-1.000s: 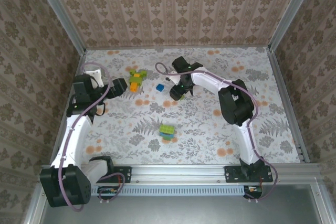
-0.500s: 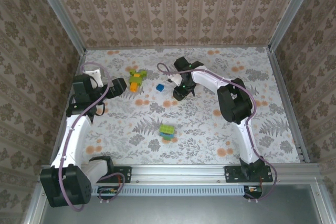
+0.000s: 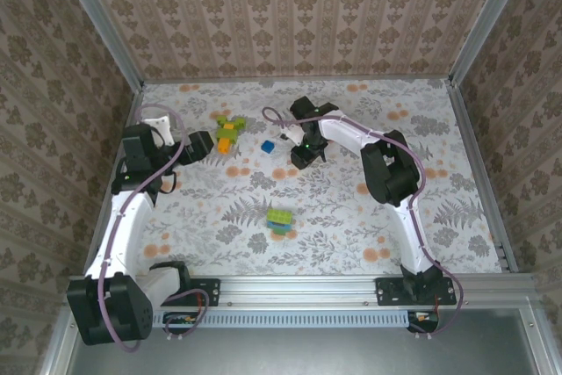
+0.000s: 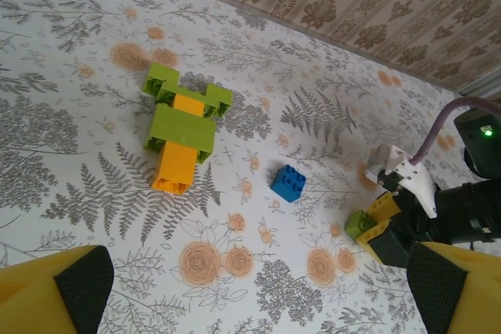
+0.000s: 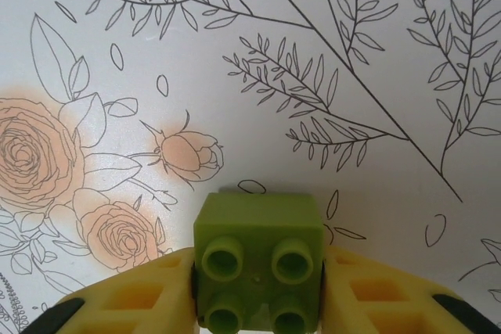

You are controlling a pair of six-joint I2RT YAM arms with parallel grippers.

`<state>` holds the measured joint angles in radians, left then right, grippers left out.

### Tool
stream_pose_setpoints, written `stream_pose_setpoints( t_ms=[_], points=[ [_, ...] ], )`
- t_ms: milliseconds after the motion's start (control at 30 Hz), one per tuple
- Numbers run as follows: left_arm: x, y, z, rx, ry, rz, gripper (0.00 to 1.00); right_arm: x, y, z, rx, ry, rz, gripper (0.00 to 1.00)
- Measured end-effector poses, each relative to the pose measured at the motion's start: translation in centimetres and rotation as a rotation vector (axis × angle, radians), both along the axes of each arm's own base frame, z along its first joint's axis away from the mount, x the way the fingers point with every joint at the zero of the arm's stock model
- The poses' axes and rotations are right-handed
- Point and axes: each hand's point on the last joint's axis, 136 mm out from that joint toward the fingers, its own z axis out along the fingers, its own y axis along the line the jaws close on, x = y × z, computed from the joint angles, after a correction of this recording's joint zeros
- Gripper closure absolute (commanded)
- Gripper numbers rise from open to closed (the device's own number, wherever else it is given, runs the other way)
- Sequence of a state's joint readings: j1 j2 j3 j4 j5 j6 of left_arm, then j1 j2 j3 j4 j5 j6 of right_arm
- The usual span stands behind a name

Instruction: Assemble a carrot with lego

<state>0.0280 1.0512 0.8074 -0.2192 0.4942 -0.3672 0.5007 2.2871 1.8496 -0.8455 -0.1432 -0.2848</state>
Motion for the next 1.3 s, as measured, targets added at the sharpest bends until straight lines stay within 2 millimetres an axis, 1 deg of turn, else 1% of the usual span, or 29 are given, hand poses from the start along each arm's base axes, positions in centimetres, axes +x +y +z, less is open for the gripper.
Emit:
stream_pose_setpoints(
  t_ms=[100, 200, 233, 267, 300, 367, 433, 500, 533, 600, 700, 867, 933, 1000, 1100, 1300],
  points=[
    [0.2, -0.9, 0.6, -0.032, -0.027, -0.05, 0.03, 0.1, -0.2, 0.0, 0.002, 0.004, -0.02, 0.69],
    [0.2, -2.4, 1.2, -0.08, -0.073, -0.128, 0.03, 0.2, -0.4, 0.0, 0.006, 0.012, -0.063, 0.72],
    [0.0, -3.2, 1.1, -0.091, -0.083, -0.162, 0.02, 0.3, -0.5, 0.0, 0.009, 0.017, -0.086, 0.73],
    [-0.3, -4.2, 1.0, -0.096, -0.089, -0.2, 0.02, 0.4, -0.7, 0.0, 0.011, 0.021, -0.11, 0.73],
    [-0.7, -5.7, 0.8, -0.094, -0.094, -0.257, 0.0, 0.4, -0.9, 0.0, 0.014, 0.026, -0.138, 0.74],
    [-2.0, -9.2, 0.2, -0.074, -0.108, -0.386, 0.0, 0.0, -1.5, 0.1, 0.017, 0.042, -0.195, 0.73],
    [-3.8, -12.6, -0.7, -0.041, -0.132, -0.509, 0.0, -0.9, -2.4, 0.3, 0.019, 0.067, -0.263, 0.73],
    [-5.5, -14.7, -1.5, -0.018, -0.168, -0.601, 0.0, -1.9, -3.0, 0.6, 0.031, 0.084, -0.322, 0.73],
    [-6.4, -15.4, -2.1, -0.007, -0.185, -0.639, 0.0, -2.4, -3.2, 0.8, 0.04, 0.091, -0.347, 0.73],
    [-7.6, -16.1, -3.2, 0.016, -0.217, -0.682, 0.0, -3.6, -3.7, 1.2, 0.061, 0.104, -0.395, 0.73],
    [-9.1, -16.5, -4.5, 0.05, -0.263, -0.725, 0.0, -5.6, -4.2, 1.8, 0.088, 0.118, -0.44, 0.73],
    [-12.6, -18.6, -5.2, 0.08, -0.413, -0.842, 0.0, -8.5, -4.9, 2.2, 0.098, 0.125, -0.463, 0.74],
    [-14.0, -19.1, -6.3, 0.082, -0.458, -0.884, 0.0, -9.5, -5.3, 2.4, 0.097, 0.128, -0.466, 0.74],
    [-15.0, -19.2, -7.6, 0.083, -0.469, -0.912, 0.0, -10.1, -5.5, 2.6, 0.096, 0.126, -0.467, 0.74],
    [-15.8, -19.4, -8.6, 0.088, -0.491, -0.937, 0.0, -10.7, -5.8, 2.9, 0.098, 0.121, -0.469, 0.74],
    [-16.2, -20.4, -7.9, 0.088, -0.587, -0.97, 0.0, -11.2, -5.4, 2.8, 0.096, 0.117, -0.461, 0.74]
  ],
)
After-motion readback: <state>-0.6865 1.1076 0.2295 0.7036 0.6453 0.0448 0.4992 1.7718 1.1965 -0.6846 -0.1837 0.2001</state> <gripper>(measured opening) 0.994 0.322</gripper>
